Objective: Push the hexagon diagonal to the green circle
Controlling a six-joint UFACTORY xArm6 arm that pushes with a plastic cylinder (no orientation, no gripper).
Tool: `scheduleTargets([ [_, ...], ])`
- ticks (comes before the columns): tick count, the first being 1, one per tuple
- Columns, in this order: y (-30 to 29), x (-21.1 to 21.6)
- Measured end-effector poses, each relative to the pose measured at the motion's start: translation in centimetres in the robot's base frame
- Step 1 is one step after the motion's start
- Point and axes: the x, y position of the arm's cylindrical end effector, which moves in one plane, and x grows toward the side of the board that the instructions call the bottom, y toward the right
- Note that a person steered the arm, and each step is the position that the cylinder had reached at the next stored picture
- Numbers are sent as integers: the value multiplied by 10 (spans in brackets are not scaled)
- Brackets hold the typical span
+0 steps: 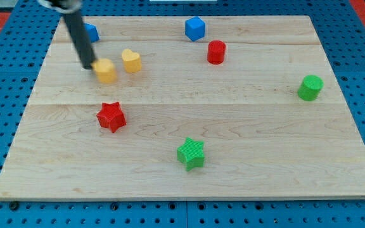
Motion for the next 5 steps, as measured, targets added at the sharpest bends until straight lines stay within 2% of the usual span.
scheduleTargets([
  [1, 9, 41],
  [2, -6, 46],
  [4, 144, 35],
  [5, 172, 20],
])
